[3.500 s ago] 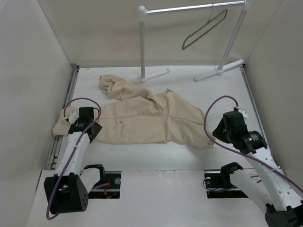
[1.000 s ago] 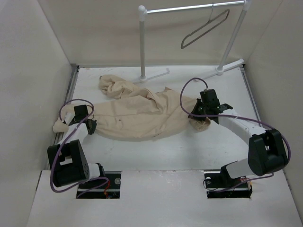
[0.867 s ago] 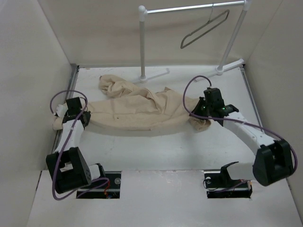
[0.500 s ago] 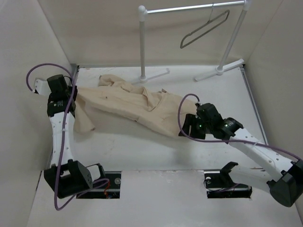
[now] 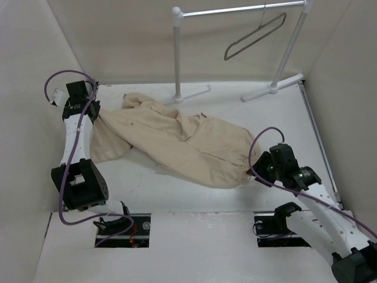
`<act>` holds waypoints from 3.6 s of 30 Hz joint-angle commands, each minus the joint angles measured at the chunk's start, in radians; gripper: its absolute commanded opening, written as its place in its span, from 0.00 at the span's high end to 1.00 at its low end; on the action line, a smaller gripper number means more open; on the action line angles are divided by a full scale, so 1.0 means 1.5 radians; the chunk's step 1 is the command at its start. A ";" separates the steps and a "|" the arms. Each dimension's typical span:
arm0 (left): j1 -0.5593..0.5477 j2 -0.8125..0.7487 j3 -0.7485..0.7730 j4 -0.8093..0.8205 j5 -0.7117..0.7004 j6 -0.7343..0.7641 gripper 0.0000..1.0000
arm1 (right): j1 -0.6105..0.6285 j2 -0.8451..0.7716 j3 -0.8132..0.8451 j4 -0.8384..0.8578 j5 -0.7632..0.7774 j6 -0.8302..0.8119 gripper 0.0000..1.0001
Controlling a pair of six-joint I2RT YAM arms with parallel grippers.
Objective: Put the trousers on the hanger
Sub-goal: Flatten out the trousers at the center of the board.
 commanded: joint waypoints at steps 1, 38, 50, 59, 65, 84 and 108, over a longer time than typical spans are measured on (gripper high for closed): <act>0.007 0.006 0.070 0.013 -0.023 0.019 1.00 | 0.007 -0.028 -0.031 -0.006 0.080 0.049 0.38; 0.011 -0.121 0.153 -0.058 -0.043 0.067 1.00 | 0.131 0.076 0.205 -0.122 0.118 -0.130 0.54; 0.028 -0.127 0.076 -0.042 -0.034 0.061 1.00 | 0.015 0.039 0.001 0.000 0.128 0.013 0.24; 0.026 -0.115 0.074 -0.038 -0.033 0.060 1.00 | 0.026 0.248 -0.042 0.235 0.030 0.049 0.55; 0.029 -0.124 0.077 -0.040 -0.035 0.059 1.00 | -0.001 0.226 0.022 0.261 0.123 -0.001 0.98; 0.034 -0.171 0.169 -0.097 -0.070 0.087 1.00 | -0.239 0.041 0.286 0.025 0.164 -0.113 0.97; -0.081 0.065 0.108 0.013 -0.123 0.105 1.00 | -0.033 0.118 0.023 0.123 0.123 0.042 0.83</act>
